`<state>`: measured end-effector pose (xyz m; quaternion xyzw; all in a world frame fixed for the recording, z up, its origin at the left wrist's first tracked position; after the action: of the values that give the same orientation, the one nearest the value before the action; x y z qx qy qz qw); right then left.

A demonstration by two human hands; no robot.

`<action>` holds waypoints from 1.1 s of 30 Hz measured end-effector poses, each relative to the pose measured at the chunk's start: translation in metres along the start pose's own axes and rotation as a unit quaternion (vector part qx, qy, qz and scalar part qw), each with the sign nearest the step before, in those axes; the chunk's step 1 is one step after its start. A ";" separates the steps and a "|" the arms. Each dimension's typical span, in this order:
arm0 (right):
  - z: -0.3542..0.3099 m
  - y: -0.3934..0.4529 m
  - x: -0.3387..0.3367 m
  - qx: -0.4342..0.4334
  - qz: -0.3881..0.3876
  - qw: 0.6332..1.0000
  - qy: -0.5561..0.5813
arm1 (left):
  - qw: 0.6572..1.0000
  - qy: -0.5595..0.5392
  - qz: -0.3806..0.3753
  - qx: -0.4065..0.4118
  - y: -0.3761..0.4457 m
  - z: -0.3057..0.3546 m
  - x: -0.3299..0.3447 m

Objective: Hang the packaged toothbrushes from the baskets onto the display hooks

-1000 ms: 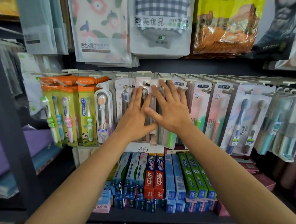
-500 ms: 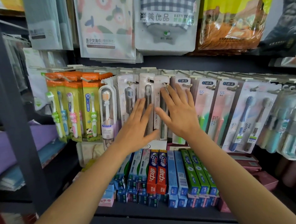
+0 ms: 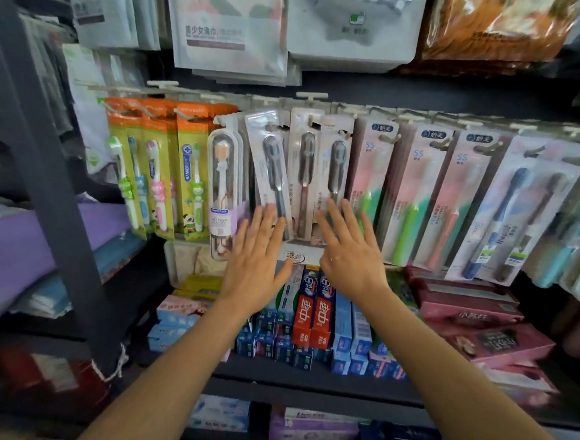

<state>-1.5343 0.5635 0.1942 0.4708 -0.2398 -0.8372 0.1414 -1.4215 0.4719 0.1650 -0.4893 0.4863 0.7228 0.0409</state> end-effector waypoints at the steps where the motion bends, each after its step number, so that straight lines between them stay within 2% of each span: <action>1: -0.001 -0.001 0.001 -0.005 -0.008 1.000 -0.001 | 1.000 0.002 0.000 -0.002 -0.003 0.000 0.000; 9: -0.006 -0.014 -0.005 -0.016 -0.049 0.994 0.094 | 0.998 0.048 -0.035 -0.018 -0.012 0.000 -0.012; 12: -0.013 -0.030 -0.008 -0.016 -0.040 0.991 0.126 | 0.997 0.064 -0.051 -0.006 -0.026 0.001 -0.015; 16: -0.017 -0.051 -0.008 0.012 -0.023 0.971 0.237 | 0.998 0.009 -0.058 -0.027 -0.042 -0.002 -0.036; 18: -0.010 -0.046 -0.022 0.046 0.007 0.950 0.310 | 0.997 -0.053 -0.026 -0.054 -0.035 -0.011 -0.067; 21: 0.004 -0.020 -0.047 0.124 0.055 0.893 0.429 | 0.979 -0.159 0.001 -0.128 -0.010 -0.033 -0.110; 23: 0.005 0.010 -0.063 0.155 0.082 0.847 0.503 | 0.949 -0.264 -0.028 -0.170 0.010 -0.043 -0.118; 27: 0.000 0.062 -0.077 0.211 0.133 0.748 0.616 | 0.882 -0.415 -0.128 -0.185 0.035 -0.037 -0.113; 30: 0.002 0.079 -0.073 0.255 0.147 0.717 0.631 | 0.839 -0.483 -0.172 -0.183 0.042 -0.032 -0.107; 33: -0.001 0.086 -0.067 0.281 0.143 0.715 0.624 | 0.821 -0.513 -0.197 -0.154 0.047 -0.028 -0.099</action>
<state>-1.4976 0.5218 0.2881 0.8647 -0.3856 -0.2167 0.2380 -1.3770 0.4674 0.2688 -0.1329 0.1708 0.9113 0.3504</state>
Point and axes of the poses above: each hand's wrist, its own y-axis towards the middle knuckle, its own x-axis out of the palm, z = x × y, the point moved 9 cm from there along y, towards the middle knuckle, and after that the axes turned 12 degrees about -x, right-handed, at the moved point
